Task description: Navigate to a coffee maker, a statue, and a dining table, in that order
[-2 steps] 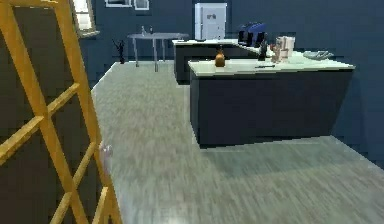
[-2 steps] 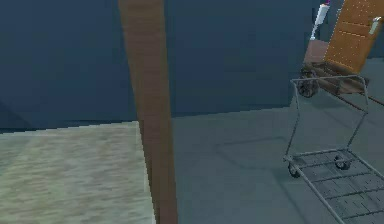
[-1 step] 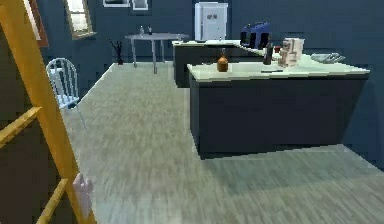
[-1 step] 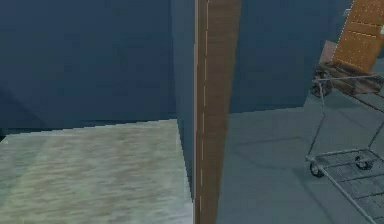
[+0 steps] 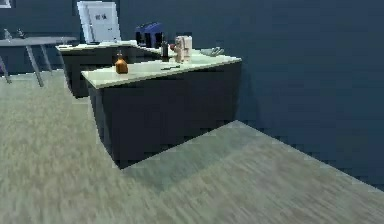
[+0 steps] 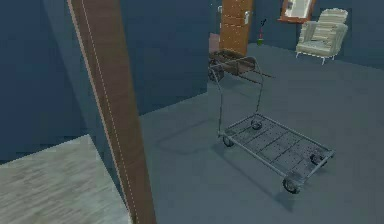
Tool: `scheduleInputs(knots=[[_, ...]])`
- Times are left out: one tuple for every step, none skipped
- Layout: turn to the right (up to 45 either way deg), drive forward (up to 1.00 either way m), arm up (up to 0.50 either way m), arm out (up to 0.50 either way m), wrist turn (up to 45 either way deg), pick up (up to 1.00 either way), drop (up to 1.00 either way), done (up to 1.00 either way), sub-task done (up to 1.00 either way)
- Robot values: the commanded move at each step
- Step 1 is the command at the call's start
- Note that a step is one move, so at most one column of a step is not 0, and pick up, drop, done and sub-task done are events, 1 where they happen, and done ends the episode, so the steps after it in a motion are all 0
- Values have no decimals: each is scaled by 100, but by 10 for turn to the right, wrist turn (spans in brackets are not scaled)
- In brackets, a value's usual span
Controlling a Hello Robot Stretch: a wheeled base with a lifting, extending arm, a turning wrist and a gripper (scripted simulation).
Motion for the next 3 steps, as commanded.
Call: scheduleInputs(knots=[[0, 45, 0, 0, 0, 0, 0, 0, 0], [-450, 0, 0, 0, 0, 0, 0, 0, 0], [-90, 0, 0, 0, 0, 0, 0, 0, 0]])
